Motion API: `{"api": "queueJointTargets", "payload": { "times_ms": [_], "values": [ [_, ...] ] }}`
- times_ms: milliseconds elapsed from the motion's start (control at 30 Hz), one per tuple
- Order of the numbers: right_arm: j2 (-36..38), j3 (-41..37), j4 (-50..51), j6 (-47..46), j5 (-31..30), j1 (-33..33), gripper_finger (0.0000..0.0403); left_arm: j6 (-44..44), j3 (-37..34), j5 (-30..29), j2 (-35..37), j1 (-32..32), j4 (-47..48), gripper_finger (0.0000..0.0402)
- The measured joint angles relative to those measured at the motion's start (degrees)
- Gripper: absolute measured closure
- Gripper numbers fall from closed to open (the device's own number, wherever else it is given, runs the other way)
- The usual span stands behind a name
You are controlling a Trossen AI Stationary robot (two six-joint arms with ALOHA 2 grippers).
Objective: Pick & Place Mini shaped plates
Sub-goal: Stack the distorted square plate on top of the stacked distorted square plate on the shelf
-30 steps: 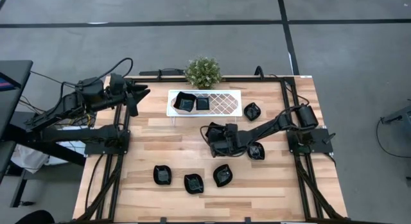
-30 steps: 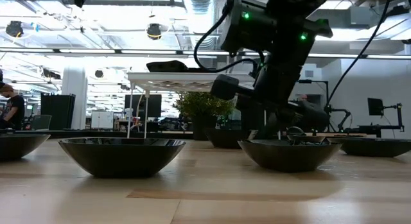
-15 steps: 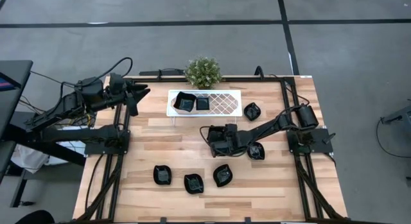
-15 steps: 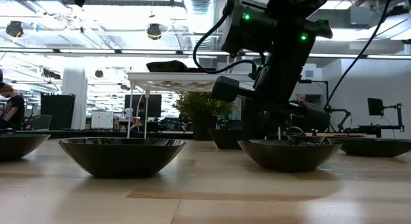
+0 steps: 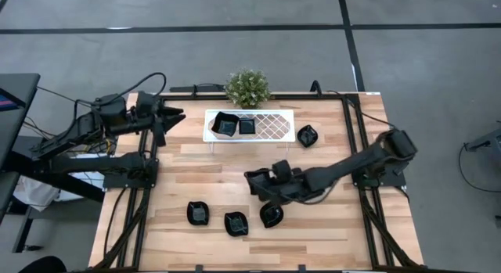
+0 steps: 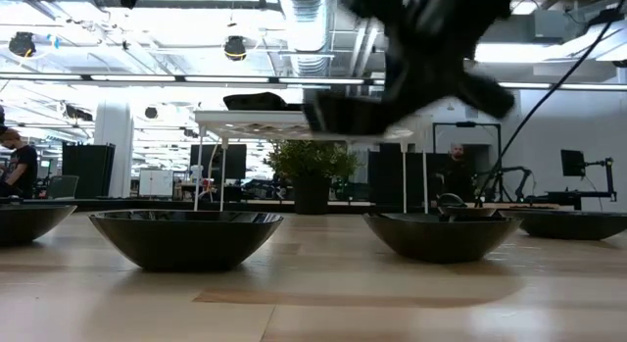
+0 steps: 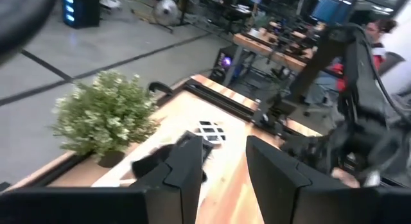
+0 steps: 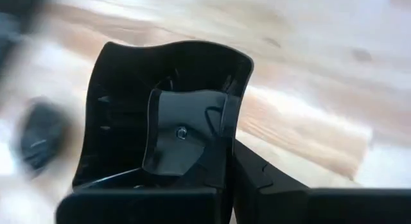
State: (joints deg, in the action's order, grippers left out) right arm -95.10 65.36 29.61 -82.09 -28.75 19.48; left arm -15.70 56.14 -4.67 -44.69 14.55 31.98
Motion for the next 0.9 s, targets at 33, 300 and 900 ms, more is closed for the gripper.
{"api": "queueJointTargets", "payload": {
  "times_ms": [33,300,900],
  "values": [
    [1.6,0.0,-0.5,2.8,-1.0,0.3,0.0400,-0.3,0.0,1.0,-0.3,0.0,0.0,0.0279],
    [11.3,0.0,-7.9,26.2,-14.4,-1.3,0.0401,-1.8,0.0,4.1,-6.3,-3.8,-3.5,0.0255],
    [14.3,0.0,-31.0,78.8,-43.7,-8.6,0.0402,1.8,0.0,2.8,-23.1,-7.5,-32.0,0.0203]
  ]
}}
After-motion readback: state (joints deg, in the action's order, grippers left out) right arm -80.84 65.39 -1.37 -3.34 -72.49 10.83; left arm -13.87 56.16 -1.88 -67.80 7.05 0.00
